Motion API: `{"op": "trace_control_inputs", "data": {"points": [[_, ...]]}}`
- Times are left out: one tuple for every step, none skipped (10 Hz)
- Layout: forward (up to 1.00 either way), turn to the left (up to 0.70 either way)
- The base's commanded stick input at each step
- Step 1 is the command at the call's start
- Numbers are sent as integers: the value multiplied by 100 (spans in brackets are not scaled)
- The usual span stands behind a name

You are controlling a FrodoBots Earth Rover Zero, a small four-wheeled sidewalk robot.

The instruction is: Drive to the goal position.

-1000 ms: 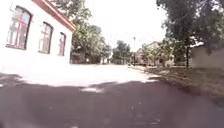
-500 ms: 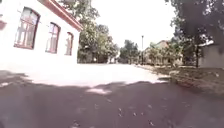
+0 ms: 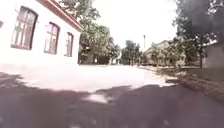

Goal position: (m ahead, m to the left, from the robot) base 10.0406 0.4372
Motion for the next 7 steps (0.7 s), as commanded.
{"op": "trace_control_inputs", "data": {"points": [[85, 1], [85, 1], [85, -7], [85, -33], [85, -20], [85, 1], [85, 1]]}}
